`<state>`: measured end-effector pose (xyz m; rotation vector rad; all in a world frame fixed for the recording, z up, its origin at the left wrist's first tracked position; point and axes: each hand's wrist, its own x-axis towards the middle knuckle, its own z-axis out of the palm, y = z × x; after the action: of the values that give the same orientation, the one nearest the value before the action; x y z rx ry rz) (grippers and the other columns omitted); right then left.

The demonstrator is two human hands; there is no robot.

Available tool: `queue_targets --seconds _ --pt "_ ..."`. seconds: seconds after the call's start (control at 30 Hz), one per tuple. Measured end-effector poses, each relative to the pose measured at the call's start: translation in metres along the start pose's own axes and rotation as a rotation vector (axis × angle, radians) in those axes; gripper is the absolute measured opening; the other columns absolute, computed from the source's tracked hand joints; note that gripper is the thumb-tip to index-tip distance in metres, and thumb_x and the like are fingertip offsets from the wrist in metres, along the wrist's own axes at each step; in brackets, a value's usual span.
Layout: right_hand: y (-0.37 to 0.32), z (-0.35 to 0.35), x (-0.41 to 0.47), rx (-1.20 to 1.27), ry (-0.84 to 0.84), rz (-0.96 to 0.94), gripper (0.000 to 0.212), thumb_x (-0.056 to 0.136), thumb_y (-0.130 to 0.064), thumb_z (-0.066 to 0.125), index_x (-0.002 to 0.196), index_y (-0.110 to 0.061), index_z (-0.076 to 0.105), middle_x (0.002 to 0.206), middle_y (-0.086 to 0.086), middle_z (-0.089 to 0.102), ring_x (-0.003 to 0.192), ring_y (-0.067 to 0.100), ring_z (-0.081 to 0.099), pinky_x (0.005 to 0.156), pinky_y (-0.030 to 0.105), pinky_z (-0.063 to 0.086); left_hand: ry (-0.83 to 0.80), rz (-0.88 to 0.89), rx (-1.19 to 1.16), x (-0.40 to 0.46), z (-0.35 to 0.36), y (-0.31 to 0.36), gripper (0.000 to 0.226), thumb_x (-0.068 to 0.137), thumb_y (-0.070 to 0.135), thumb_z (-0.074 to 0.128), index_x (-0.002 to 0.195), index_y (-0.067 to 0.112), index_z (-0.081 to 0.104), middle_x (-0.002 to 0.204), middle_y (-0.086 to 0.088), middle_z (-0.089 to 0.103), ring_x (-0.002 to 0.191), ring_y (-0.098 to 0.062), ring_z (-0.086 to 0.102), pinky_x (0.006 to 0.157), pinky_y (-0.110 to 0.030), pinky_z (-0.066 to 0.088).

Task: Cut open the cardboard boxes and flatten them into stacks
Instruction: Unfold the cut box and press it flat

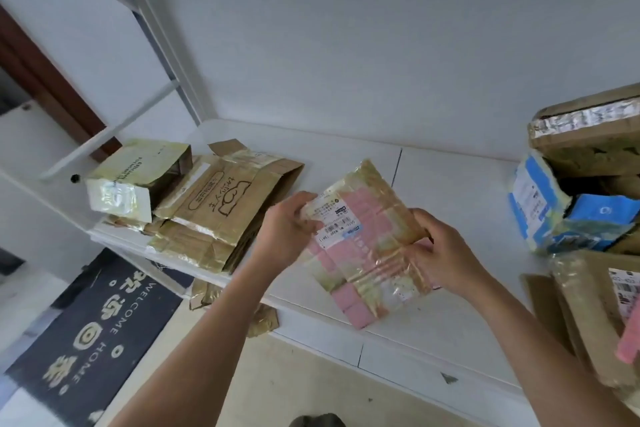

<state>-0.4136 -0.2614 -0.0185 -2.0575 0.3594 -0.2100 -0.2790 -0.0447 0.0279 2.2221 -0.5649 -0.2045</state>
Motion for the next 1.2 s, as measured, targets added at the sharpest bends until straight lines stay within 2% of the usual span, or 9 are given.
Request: queue_targets --seconds 0.17,0.33,0.5,0.57,0.67,0.8,0.9,1.03,1.2 --pt "-0.047 0.056 0.035 0.367 0.187 0.047 0.049 0.088 0.0 0.066 0.128 -0.025 0.052 0.103 -0.007 0.071 0.083 0.002 0.069 0.073 0.018 0.054 0.28 -0.144 0.024 -0.006 -0.049 -0.025 0.086 0.083 0.04 0.074 0.149 0.03 0.02 0.144 -0.005 0.024 0.137 -0.023 0.024 0.113 -0.045 0.025" --pt "-0.109 0.131 0.07 0.476 0.228 0.048 0.073 0.088 -0.007 0.071 0.143 -0.033 0.032 0.099 -0.01 0.066 0.078 -0.006 0.068 0.062 0.008 0.05 0.131 -0.218 -0.409 -0.015 -0.101 -0.073 0.076 0.089 0.021 0.071 0.147 0.03 0.022 0.109 0.001 0.064 0.091 -0.015 0.07 0.079 -0.04 0.06" --pt "-0.169 0.227 0.117 0.178 0.247 -0.106 0.041 0.09 -0.015 0.069 0.124 -0.031 0.053 0.12 -0.004 0.061 0.099 0.005 0.065 0.083 0.017 0.051 0.318 -0.203 -0.297 0.017 -0.183 -0.138 0.084 0.084 0.012 0.075 0.148 0.037 0.026 0.089 0.003 0.067 0.063 -0.015 0.065 0.063 -0.044 0.06" --pt "-0.197 0.271 0.141 0.112 0.159 -0.125 0.048 0.091 -0.022 0.067 0.137 -0.026 0.05 0.123 -0.002 0.057 0.105 0.012 0.06 0.09 0.029 0.051 0.357 -0.199 -0.195 0.031 -0.224 -0.171 0.084 0.086 0.01 0.073 0.149 0.04 0.025 0.093 0.009 0.065 0.066 -0.012 0.066 0.061 -0.036 0.06" --pt "-0.236 0.335 0.168 0.034 -0.104 -0.102 0.071 0.09 -0.032 0.068 0.151 -0.026 0.032 0.13 -0.006 0.043 0.104 0.004 0.049 0.077 0.008 0.039 0.377 -0.219 -0.005 0.057 -0.285 -0.231 0.062 0.088 0.014 0.07 0.142 0.031 0.044 0.117 0.005 0.063 0.083 -0.013 0.067 0.069 -0.034 0.059" --pt "-0.26 0.406 0.196 -0.213 -0.152 -0.002 0.059 0.087 -0.013 0.073 0.139 -0.009 0.046 0.152 0.007 0.016 0.131 0.021 0.041 0.1 0.022 0.044 0.221 -0.283 0.141 0.095 -0.323 -0.303 0.053 0.091 0.018 0.067 0.14 0.023 0.049 0.126 -0.006 0.059 0.099 -0.019 0.061 0.075 -0.031 0.049" --pt "-0.262 0.431 0.216 -0.488 -0.084 0.061 0.039 0.092 -0.008 0.06 0.131 -0.009 0.052 0.148 0.019 0.024 0.13 0.031 0.041 0.105 0.036 0.041 0.092 -0.254 0.176 0.122 -0.317 -0.338 0.056 0.093 0.018 0.064 0.145 0.021 0.044 0.132 -0.009 0.05 0.109 -0.025 0.056 0.091 -0.034 0.05" --pt "-0.256 0.451 0.227 -0.669 -0.088 0.12 0.009 0.093 -0.003 0.056 0.101 -0.004 0.059 0.147 0.021 0.028 0.122 0.036 0.041 0.098 0.037 0.044 0.012 -0.156 0.371 0.151 -0.302 -0.353 0.031 0.096 0.011 0.051 0.124 0.022 0.059 0.125 0.0 0.038 0.088 -0.017 0.054 0.078 -0.03 0.053" --pt "-0.246 0.469 0.238 -0.995 -0.172 0.079 0.026 0.096 -0.013 0.054 0.119 -0.007 0.065 0.131 0.015 0.05 0.13 0.031 0.035 0.117 0.046 0.026 -0.187 -0.132 0.675 0.166 -0.294 -0.366 0.057 0.096 0.009 0.044 0.143 0.041 0.039 0.161 0.012 0.015 0.144 -0.029 0.02 0.116 -0.048 0.023"
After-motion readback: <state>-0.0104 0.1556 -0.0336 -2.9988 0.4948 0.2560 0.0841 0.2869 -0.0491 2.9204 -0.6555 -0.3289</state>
